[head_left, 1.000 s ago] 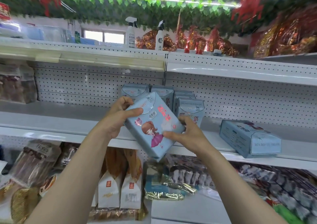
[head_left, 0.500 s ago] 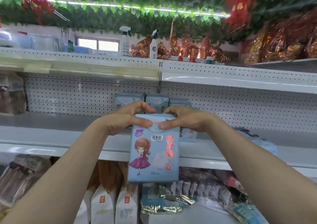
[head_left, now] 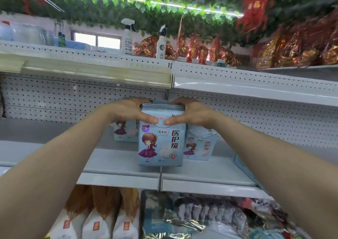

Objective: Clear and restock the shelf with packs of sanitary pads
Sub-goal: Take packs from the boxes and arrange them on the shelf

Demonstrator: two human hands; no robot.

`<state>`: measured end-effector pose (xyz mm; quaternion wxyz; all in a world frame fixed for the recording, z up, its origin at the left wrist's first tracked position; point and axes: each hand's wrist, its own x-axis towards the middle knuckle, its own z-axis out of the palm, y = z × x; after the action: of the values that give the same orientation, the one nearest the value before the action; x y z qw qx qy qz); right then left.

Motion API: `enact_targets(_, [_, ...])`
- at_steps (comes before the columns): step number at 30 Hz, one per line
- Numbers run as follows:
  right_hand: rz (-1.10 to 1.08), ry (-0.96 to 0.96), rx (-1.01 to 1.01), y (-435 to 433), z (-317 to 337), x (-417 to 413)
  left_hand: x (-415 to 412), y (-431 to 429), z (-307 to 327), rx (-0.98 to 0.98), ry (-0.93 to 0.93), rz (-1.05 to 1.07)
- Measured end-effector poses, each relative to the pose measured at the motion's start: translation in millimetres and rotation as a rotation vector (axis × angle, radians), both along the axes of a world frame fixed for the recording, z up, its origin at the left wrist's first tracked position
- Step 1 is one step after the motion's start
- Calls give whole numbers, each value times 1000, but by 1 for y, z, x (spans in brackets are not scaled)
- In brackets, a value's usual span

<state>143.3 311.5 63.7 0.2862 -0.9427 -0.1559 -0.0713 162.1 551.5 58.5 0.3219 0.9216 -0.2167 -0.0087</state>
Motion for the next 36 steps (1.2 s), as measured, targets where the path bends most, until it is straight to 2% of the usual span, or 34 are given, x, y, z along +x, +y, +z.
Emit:
enact_targets(7, [-9, 17, -59, -11, 0, 48, 49, -17, 4, 230, -105, 3])
enact_targets(14, [-22, 26, -111, -21, -7, 84, 97, -23, 0, 332, -144, 12])
enact_targets(24, [-62, 61, -341, -19, -5, 132, 138, -34, -2, 387, -115, 11])
enact_targets(29, [-40, 78, -395, -18, -2, 140, 149, -33, -9, 391, -127, 20])
enact_targets(36, [-40, 28, -505, -10, 6, 139, 152, -39, -17, 312, -291, -13])
